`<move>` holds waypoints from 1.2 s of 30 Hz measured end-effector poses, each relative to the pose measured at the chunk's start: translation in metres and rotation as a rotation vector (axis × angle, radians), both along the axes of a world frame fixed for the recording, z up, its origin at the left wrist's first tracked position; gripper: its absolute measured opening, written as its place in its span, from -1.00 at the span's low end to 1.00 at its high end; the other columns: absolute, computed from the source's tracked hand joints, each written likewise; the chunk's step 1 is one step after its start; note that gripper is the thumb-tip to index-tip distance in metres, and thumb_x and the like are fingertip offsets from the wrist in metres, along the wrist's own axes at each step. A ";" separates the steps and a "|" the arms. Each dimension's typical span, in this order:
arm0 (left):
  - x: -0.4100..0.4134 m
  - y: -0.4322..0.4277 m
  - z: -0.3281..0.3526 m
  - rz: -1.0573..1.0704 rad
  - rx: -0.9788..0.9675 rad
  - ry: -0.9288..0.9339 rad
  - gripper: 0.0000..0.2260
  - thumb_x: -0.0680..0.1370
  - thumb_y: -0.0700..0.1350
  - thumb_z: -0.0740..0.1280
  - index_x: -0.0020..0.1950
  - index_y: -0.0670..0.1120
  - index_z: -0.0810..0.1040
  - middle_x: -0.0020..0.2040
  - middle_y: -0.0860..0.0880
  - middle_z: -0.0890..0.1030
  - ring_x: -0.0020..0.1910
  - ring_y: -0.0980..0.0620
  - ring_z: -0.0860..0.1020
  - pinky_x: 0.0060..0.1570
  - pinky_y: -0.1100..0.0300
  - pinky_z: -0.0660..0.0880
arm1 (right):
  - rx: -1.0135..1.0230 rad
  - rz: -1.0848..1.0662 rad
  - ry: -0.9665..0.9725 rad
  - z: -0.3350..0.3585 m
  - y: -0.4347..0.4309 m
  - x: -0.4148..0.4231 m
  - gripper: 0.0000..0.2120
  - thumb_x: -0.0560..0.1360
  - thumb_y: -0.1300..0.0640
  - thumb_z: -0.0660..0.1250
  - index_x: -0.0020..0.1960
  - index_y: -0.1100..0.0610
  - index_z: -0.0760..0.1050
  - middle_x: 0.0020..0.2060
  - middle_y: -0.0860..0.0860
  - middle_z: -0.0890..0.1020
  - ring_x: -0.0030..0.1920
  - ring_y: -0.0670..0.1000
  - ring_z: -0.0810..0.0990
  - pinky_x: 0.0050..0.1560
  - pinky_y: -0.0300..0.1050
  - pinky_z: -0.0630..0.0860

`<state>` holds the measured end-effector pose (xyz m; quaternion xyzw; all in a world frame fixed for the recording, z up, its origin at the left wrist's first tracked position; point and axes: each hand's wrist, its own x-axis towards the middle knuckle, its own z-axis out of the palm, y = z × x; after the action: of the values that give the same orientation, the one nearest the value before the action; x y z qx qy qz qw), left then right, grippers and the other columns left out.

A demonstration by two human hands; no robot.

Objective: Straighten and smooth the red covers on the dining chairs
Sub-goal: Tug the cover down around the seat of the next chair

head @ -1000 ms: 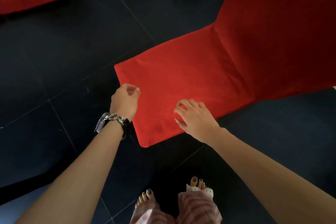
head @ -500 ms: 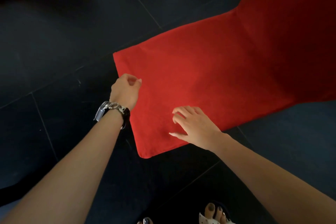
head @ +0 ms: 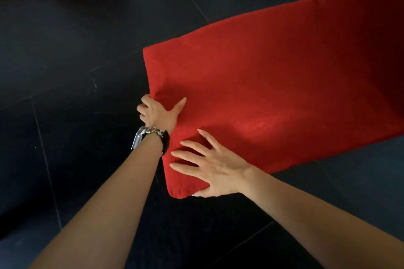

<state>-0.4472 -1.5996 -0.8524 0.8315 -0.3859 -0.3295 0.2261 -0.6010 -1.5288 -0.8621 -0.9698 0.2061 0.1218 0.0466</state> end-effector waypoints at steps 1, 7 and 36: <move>0.001 -0.002 -0.004 0.028 0.020 0.046 -0.10 0.35 0.25 0.46 0.45 -0.16 0.10 0.41 -0.22 0.20 0.38 -0.21 0.27 0.33 -0.08 0.30 | -0.025 0.021 0.019 -0.002 0.000 0.003 -0.21 0.50 -0.33 0.15 0.56 0.02 -0.03 0.55 0.07 0.03 0.54 0.17 -0.06 0.40 0.37 -0.25; 0.022 -0.013 -0.012 0.121 0.182 0.416 0.13 0.18 0.28 0.55 0.49 -0.11 -0.03 0.43 -0.13 0.29 0.37 -0.14 0.34 0.32 -0.10 0.36 | -0.099 0.078 0.030 -0.003 -0.001 0.007 -0.24 0.52 -0.32 0.13 0.57 0.00 -0.04 0.55 0.06 0.03 0.54 0.19 -0.04 0.39 0.40 -0.23; 0.015 0.008 -0.012 0.216 0.135 0.618 0.12 0.05 0.39 0.53 0.47 -0.12 0.26 0.32 -0.08 0.46 0.28 -0.12 0.45 0.30 -0.14 0.39 | 1.422 -2.232 -1.485 0.006 0.056 0.010 0.15 -0.02 -0.38 0.50 0.44 0.07 0.22 0.24 0.07 0.52 0.22 0.08 0.52 0.29 0.12 0.45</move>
<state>-0.4321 -1.5919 -0.8645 0.7415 -0.1860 -0.5651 0.3103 -0.5908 -1.4727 -0.8566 0.0620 0.6436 -0.4053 0.6463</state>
